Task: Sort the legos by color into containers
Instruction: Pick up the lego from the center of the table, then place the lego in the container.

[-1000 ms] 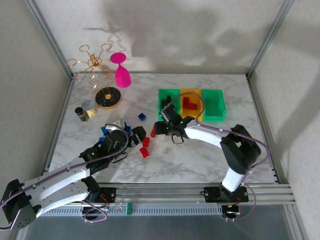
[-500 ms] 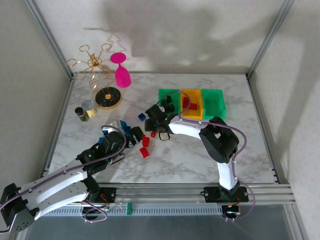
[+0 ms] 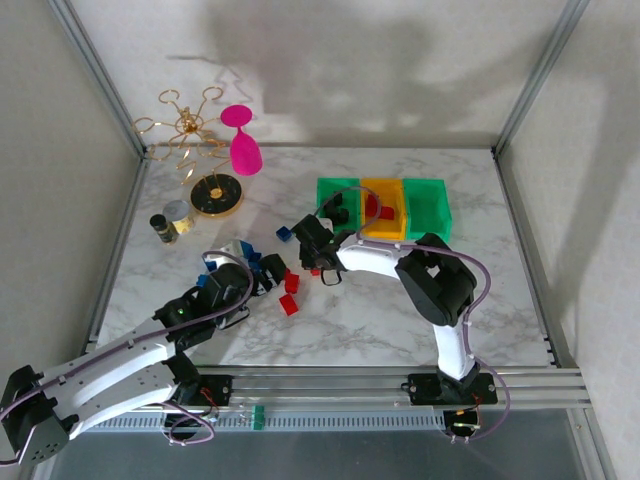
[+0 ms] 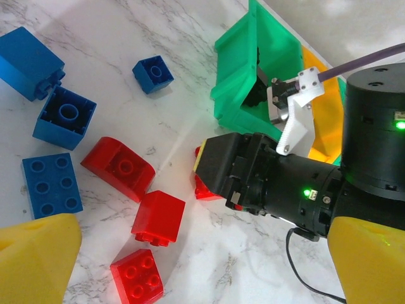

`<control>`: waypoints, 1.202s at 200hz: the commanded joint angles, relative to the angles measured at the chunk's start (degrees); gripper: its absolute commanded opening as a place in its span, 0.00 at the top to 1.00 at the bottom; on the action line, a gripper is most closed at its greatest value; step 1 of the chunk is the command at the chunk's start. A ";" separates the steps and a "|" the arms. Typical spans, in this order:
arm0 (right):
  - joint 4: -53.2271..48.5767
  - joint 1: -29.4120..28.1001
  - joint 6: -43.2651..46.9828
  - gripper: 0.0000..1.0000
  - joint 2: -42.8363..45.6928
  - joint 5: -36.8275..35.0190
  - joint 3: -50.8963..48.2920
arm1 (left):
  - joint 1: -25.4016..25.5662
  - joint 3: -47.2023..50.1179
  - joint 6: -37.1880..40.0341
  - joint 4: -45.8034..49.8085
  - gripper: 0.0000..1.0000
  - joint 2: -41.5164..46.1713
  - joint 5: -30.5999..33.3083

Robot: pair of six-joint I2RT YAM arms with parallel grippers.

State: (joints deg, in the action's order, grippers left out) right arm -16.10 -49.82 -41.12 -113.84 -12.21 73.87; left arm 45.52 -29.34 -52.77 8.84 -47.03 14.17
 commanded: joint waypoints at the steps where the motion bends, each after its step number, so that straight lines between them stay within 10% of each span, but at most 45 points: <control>1: -1.28 -0.70 0.57 0.78 2.00 -0.80 -1.28 | -0.60 -0.13 -0.19 -0.14 0.00 -0.18 -0.23; 120: -0.36 1.15 2.48 0.86 19.26 -2.41 -10.00 | -0.52 -2.58 -1.48 -3.18 0.00 -2.87 -3.92; 240: 1.37 22.27 16.28 0.85 20.44 -0.48 -4.87 | -0.10 -8.95 0.95 -11.98 0.00 -15.62 -4.90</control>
State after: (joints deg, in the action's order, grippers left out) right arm -15.92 -29.47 -29.50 -89.08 -12.40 63.72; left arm 45.54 -35.24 -53.41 -0.05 -60.60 9.37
